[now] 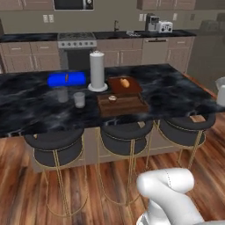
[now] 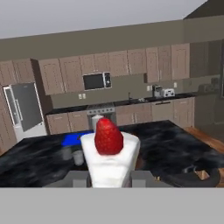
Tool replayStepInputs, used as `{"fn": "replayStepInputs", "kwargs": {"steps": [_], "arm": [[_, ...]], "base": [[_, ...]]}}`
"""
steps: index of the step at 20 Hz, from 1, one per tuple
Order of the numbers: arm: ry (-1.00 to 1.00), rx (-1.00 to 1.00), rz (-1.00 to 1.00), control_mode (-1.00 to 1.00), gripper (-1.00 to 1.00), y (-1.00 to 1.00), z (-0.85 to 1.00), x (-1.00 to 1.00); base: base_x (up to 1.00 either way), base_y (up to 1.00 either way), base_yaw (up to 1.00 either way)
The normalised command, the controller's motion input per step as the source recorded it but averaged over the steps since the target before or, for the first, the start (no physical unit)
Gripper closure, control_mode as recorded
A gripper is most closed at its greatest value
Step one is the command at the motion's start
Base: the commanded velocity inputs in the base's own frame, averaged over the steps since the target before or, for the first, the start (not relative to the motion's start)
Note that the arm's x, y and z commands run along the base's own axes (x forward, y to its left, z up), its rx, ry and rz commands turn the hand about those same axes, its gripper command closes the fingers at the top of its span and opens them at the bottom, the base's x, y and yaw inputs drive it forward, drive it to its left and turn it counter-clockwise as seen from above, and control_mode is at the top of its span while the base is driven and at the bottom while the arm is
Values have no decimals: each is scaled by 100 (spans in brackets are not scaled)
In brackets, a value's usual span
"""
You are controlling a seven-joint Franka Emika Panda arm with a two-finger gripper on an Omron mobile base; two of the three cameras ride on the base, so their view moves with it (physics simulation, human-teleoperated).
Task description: Take the cake and cupcake from the fridge and place them on the empty tray on the dining counter.
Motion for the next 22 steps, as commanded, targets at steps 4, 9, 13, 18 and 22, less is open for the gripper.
{"fn": "replayStepInputs", "kwargs": {"steps": [4,9,13,18,22], "arm": [[0,0,0,100,100,0,0,0],[0,0,0,100,100,0,0,0],[0,0,0,100,100,0,0,0],[0,0,0,100,100,0,0,0],[0,0,0,100,100,0,0,0]], "base": [[22,-62,9],[53,-26,10],[70,-1,6],[45,-6,3],[8,-51,11]]}}
